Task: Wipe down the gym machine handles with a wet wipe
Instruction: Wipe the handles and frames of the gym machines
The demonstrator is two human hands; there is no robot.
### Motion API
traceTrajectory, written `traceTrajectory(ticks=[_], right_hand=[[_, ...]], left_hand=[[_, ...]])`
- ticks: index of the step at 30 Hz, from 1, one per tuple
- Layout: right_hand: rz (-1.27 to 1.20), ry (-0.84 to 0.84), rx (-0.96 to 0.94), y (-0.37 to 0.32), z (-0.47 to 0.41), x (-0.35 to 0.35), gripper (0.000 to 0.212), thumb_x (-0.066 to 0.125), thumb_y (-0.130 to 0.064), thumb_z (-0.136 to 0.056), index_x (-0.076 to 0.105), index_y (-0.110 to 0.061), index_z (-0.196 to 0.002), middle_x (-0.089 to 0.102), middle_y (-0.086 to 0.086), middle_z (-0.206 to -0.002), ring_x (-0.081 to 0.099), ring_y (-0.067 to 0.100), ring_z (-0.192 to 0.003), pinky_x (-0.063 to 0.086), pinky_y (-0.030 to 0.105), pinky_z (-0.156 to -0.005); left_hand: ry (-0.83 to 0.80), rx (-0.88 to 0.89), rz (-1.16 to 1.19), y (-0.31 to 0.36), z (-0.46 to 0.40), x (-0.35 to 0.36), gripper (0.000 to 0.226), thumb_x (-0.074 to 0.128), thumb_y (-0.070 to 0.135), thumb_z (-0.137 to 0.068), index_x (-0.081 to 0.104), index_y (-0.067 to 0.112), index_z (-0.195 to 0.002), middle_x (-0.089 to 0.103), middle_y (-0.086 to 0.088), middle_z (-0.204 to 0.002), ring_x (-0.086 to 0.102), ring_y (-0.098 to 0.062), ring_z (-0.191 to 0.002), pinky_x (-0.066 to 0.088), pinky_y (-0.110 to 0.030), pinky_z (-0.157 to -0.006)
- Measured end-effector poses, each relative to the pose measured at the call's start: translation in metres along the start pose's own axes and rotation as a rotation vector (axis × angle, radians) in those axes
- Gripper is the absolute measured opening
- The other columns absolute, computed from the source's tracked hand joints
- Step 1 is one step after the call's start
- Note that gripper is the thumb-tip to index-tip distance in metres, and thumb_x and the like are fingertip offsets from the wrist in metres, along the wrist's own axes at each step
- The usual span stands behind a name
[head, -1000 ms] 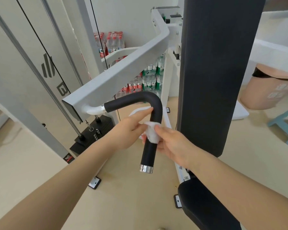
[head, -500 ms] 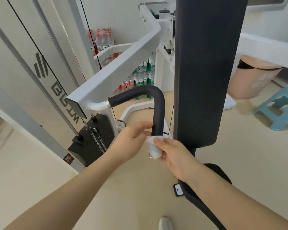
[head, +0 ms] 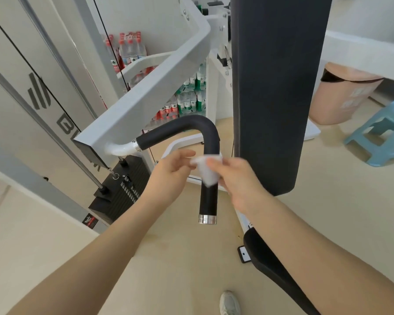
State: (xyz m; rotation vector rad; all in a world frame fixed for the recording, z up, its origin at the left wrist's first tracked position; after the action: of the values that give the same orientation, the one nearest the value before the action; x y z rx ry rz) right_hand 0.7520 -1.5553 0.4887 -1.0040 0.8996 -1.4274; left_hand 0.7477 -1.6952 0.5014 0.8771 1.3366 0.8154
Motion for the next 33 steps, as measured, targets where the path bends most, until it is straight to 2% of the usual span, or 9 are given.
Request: traceTrajectory(ticks=[3, 6, 13, 19, 23, 25, 27, 30, 33], right_hand=[[0.005, 0.055, -0.071, -0.023, -0.026, 0.001, 0.029, 0.057, -0.021, -0.091, 0.06, -0.007, -0.116, 0.065, 0.008, -0.106, 0.06, 0.022, -0.1, 0.051, 0.032, -0.086], [0.178, 0.006, -0.129, -0.014, -0.018, -0.003, 0.026, 0.058, -0.02, -0.09, 0.057, -0.011, -0.115, 0.063, 0.004, -0.106, 0.06, 0.014, -0.097, 0.048, 0.017, -0.073], [0.846, 0.027, -0.44, -0.065, -0.065, 0.007, 0.048, 0.058, -0.029, -0.09, 0.044, -0.015, -0.133, 0.055, 0.005, -0.129, 0.054, 0.023, -0.114, 0.043, 0.031, -0.091], [1.518, -0.182, -0.815, -0.09, -0.092, 0.056, 0.032, 0.055, -0.01, -0.088, 0.05, -0.014, -0.119, 0.062, 0.007, -0.108, 0.059, 0.026, -0.098, 0.042, 0.031, -0.07], [1.61, -0.372, -1.059, -0.077, -0.094, 0.087, 0.048, 0.056, -0.002, -0.083, 0.046, -0.022, -0.126, 0.062, 0.004, -0.116, 0.06, 0.025, -0.104, 0.052, 0.038, -0.077], [1.625, -0.437, -1.084, -0.071, -0.093, 0.1, 0.049, 0.057, -0.011, -0.086, 0.042, -0.022, -0.131, 0.058, 0.003, -0.126, 0.058, 0.022, -0.109, 0.049, 0.032, -0.074], [1.603, -0.502, -1.008, -0.069, -0.089, 0.104, 0.056, 0.057, -0.026, -0.089, 0.032, -0.019, -0.139, 0.044, 0.003, -0.143, 0.045, 0.02, -0.127, 0.044, 0.034, -0.093], [1.637, -0.484, -0.846, -0.074, -0.081, 0.091, 0.06, 0.043, -0.017, -0.096, 0.012, -0.015, -0.147, 0.006, 0.004, -0.158, 0.008, 0.017, -0.145, 0.005, 0.028, -0.114], [1.776, -0.294, -0.766, -0.078, -0.077, 0.091, 0.052, 0.042, -0.004, -0.089, 0.029, -0.007, -0.139, 0.028, 0.014, -0.15, 0.028, 0.026, -0.137, 0.021, 0.033, -0.112]], left_hand=[[0.022, 0.016, 0.024, 0.007, -0.011, 0.001, 0.046, 0.039, -0.006, -0.087, 0.049, 0.023, -0.121, 0.062, 0.008, -0.108, 0.056, 0.003, -0.099, 0.042, -0.008, -0.084], [0.035, 0.034, 0.057, 0.009, -0.021, -0.002, 0.05, 0.037, -0.012, -0.086, 0.047, 0.017, -0.126, 0.06, 0.008, -0.111, 0.054, 0.009, -0.097, 0.04, 0.002, -0.076], [0.135, -0.009, -0.067, 0.01, -0.04, -0.006, 0.033, 0.046, 0.002, -0.086, 0.052, 0.025, -0.11, 0.061, 0.009, -0.098, 0.06, -0.014, -0.093, 0.049, -0.03, -0.084], [0.262, 0.097, -0.218, 0.006, -0.034, -0.038, 0.033, 0.045, 0.001, -0.087, 0.053, 0.024, -0.109, 0.057, 0.014, -0.091, 0.055, -0.004, -0.08, 0.043, -0.009, -0.068], [0.334, 0.222, -0.375, -0.004, -0.03, -0.068, 0.032, 0.046, -0.004, -0.085, 0.06, 0.015, -0.106, 0.058, 0.006, -0.092, 0.052, -0.004, -0.079, 0.042, -0.013, -0.071], [0.356, 0.249, -0.459, -0.01, -0.032, -0.08, 0.027, 0.048, -0.003, -0.085, 0.061, 0.011, -0.104, 0.058, 0.002, -0.096, 0.052, -0.013, -0.087, 0.044, -0.025, -0.077], [0.327, 0.263, -0.548, -0.016, -0.036, -0.091, 0.024, 0.053, 0.004, -0.086, 0.06, 0.01, -0.107, 0.058, -0.003, -0.104, 0.053, -0.02, -0.098, 0.041, -0.03, -0.084], [0.201, 0.286, -0.666, -0.028, -0.044, -0.104, 0.029, 0.059, 0.017, -0.086, 0.059, 0.013, -0.115, 0.058, -0.003, -0.112, 0.05, -0.022, -0.107, 0.036, -0.029, -0.09], [0.152, 0.324, -0.763, -0.036, -0.048, -0.113, 0.032, 0.064, 0.021, -0.085, 0.061, 0.013, -0.116, 0.063, -0.005, -0.109, 0.051, -0.027, -0.104, 0.038, -0.033, -0.089]])
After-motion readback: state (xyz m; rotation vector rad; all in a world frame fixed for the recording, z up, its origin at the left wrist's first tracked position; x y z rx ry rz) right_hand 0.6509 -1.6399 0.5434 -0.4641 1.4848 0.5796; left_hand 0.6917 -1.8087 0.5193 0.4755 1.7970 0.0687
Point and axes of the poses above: each hand's wrist, its own z-axis away from the middle knuckle, its own x-axis out of the palm, y = z × x, the point moved 3 cm from there along -z, towards the middle knuckle
